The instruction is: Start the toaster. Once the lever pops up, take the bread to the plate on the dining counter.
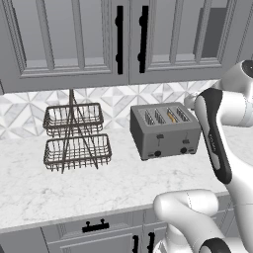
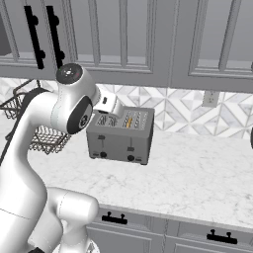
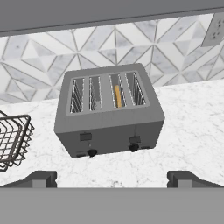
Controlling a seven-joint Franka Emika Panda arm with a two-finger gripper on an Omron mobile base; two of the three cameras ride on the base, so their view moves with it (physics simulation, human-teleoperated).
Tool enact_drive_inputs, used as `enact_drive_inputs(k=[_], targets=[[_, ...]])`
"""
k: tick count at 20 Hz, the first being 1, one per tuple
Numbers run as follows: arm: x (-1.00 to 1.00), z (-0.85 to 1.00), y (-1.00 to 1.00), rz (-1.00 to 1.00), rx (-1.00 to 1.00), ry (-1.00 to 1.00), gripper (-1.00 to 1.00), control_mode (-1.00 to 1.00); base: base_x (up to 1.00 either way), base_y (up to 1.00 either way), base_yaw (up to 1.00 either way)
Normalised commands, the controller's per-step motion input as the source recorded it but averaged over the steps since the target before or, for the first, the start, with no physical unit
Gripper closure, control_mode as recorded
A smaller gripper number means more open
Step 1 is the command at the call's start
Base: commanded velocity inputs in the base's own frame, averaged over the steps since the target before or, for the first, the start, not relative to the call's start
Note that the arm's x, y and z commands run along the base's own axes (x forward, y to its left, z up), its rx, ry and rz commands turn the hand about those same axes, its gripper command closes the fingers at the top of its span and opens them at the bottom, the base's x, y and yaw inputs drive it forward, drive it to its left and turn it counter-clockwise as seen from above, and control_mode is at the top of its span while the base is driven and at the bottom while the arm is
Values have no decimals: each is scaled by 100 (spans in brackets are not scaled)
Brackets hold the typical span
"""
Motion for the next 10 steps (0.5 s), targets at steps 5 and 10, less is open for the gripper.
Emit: enact_drive_inputs(k=[5,10], targets=[[0,0,0,0,0,0,-100,-100,0,0,0],[0,0,0,0,0,0,-100,-100,0,0,0]])
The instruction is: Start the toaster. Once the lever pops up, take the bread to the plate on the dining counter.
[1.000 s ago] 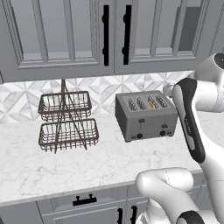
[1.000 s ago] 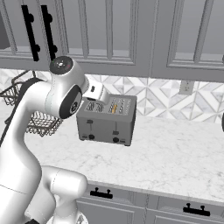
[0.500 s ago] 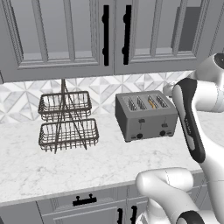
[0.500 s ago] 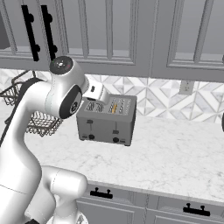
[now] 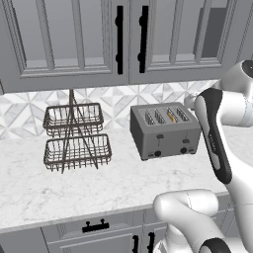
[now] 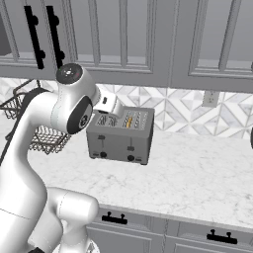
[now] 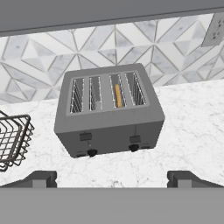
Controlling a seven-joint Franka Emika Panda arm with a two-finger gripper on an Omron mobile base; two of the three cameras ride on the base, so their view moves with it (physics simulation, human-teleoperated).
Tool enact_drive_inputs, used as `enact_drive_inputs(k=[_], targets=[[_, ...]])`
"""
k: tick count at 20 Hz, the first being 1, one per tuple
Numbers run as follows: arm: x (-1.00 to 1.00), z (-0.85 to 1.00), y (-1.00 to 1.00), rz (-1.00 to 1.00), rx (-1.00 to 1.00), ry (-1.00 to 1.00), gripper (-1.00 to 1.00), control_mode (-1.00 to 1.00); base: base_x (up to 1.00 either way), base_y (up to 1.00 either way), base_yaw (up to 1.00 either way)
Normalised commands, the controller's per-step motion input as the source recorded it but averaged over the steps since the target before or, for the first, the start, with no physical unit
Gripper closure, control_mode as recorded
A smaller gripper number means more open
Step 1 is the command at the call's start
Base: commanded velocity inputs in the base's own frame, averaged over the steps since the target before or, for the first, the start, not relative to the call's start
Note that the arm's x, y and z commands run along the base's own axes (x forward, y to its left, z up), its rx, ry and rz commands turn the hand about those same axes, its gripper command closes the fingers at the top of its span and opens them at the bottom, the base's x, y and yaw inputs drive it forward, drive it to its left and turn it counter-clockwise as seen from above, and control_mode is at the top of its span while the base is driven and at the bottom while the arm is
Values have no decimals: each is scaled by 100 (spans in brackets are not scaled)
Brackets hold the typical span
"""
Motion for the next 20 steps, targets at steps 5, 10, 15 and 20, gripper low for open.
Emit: enact_drive_inputs(k=[5,10,15,20], targets=[[0,0,0,0,0,0,-100,-100,0,0,0],[0,0,0,0,0,0,-100,-100,0,0,0],[0,0,0,0,0,0,-100,-100,0,0,0],[0,0,0,0,0,0,-100,-100,0,0,0]])
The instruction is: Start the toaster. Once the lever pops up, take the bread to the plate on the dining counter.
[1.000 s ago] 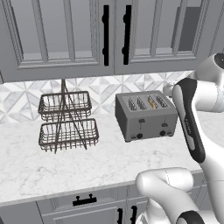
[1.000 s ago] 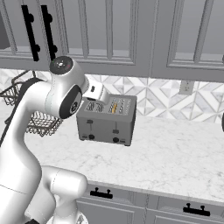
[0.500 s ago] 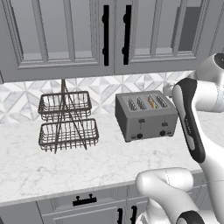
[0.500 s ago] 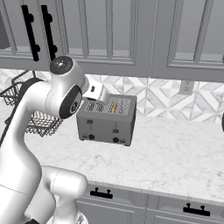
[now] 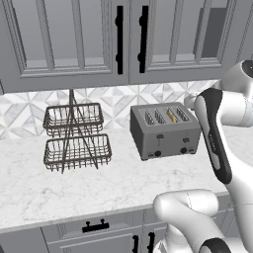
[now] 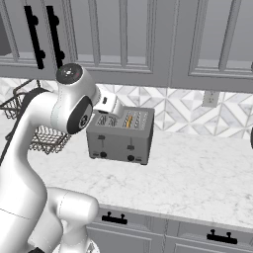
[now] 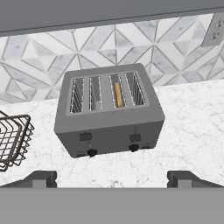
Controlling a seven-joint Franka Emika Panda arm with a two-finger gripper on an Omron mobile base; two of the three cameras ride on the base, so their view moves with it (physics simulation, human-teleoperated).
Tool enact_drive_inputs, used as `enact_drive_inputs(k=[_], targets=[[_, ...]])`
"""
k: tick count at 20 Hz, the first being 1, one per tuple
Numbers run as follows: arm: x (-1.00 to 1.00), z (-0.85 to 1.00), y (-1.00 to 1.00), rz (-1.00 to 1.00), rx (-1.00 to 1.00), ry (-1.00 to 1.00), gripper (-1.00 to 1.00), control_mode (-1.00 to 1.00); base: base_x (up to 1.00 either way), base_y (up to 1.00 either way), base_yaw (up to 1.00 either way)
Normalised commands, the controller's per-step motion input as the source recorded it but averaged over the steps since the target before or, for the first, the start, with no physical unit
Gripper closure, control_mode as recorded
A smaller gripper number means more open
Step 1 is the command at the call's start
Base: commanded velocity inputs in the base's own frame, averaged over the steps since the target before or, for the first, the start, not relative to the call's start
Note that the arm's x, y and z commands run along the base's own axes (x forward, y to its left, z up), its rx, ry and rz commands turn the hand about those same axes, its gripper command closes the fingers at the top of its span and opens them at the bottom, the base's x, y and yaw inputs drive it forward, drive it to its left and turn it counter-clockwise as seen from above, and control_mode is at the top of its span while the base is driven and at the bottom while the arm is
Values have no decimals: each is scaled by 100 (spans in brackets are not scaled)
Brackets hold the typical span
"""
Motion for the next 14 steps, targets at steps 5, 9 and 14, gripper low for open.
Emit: enact_drive_inputs(k=[5,9,14], targets=[[0,0,0,0,0,0,-100,-100,0,0,0],[0,0,0,0,0,0,-100,-100,0,0,0],[0,0,0,0,0,0,-100,-100,0,0,0]])
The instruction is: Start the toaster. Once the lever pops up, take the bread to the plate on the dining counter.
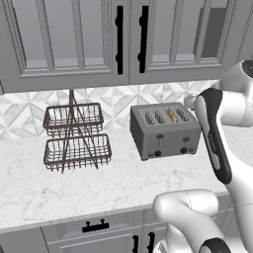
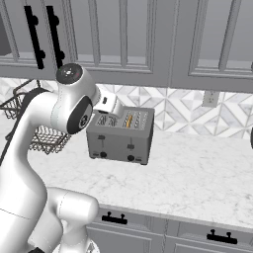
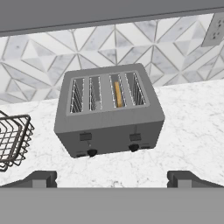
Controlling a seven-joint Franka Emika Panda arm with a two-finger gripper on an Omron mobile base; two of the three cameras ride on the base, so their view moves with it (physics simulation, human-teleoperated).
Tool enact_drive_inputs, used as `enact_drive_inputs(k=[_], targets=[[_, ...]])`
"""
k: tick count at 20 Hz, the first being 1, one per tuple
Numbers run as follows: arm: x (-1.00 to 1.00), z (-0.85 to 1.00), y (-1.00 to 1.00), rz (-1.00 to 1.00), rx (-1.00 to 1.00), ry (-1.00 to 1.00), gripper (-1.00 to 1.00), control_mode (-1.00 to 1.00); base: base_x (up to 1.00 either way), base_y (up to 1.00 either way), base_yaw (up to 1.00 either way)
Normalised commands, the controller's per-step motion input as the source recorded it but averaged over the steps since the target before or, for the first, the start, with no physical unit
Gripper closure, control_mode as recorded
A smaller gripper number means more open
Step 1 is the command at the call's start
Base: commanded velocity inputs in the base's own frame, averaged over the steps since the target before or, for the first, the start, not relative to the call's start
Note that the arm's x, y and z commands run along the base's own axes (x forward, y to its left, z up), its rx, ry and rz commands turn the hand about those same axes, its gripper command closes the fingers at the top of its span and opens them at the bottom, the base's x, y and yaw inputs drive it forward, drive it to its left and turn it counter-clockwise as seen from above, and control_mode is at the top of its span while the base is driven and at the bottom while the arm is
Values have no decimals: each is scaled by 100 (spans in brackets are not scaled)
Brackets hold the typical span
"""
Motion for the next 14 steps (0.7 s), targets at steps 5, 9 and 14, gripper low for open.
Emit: enact_drive_inputs(k=[5,9,14], targets=[[0,0,0,0,0,0,-100,-100,0,0,0],[0,0,0,0,0,0,-100,-100,0,0,0],[0,0,0,0,0,0,-100,-100,0,0,0]])
